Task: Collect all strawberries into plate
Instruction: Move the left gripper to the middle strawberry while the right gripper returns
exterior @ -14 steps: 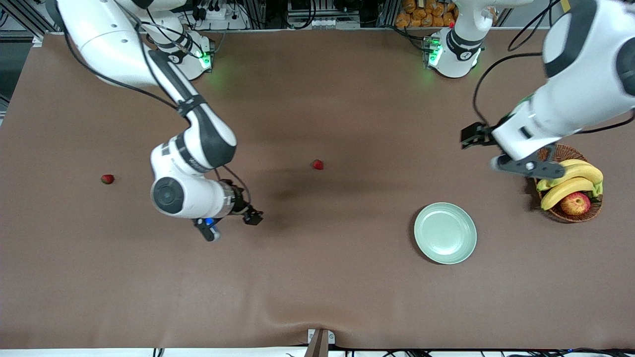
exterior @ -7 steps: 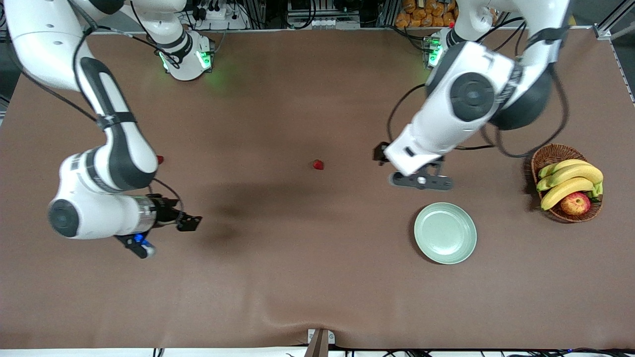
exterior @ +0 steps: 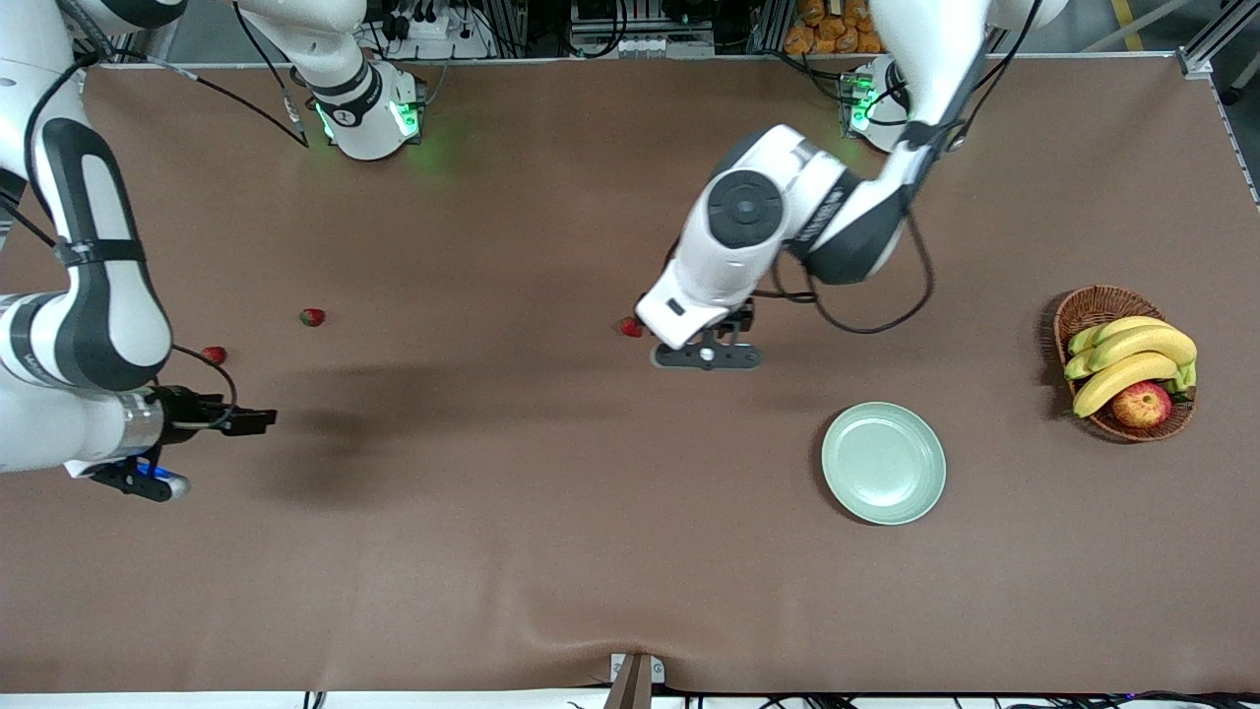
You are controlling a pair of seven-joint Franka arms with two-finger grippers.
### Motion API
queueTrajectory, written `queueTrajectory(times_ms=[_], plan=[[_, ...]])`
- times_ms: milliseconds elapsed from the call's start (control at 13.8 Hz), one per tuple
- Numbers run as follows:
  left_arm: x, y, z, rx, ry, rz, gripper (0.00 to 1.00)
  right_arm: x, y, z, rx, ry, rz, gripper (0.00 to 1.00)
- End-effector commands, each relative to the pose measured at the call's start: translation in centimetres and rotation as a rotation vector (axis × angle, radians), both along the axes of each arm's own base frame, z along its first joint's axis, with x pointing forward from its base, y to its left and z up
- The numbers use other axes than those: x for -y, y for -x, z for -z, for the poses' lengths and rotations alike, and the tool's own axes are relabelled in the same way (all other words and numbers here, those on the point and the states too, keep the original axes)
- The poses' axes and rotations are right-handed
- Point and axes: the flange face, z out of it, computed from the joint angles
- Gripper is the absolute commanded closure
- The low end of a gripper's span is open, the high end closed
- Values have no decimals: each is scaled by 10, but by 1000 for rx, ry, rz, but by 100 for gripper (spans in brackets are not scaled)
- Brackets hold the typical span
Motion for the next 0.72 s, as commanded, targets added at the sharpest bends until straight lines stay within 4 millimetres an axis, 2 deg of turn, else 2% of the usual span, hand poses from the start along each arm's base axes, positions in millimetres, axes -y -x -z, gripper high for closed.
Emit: queueTrajectory(times_ms=[0,72,217,362,507,652], plan=[[34,15,36,28,-40,-2,0,41,28,-6,-7,-13,-68,0],[38,17,47,27,-37,-7,0,47,35,-5,-13,-14,-73,0],[54,30,71,18,-42,3,0,44,45,-10,-23,18,-93,0],[58,35,84,10,-43,5,0,45,53,-4,-13,50,-110,0],[62,33,105,24,-16,-18,0,69,70,21,13,68,-112,0],[77,45,129,34,2,-47,0,68,91,49,33,60,-128,0]])
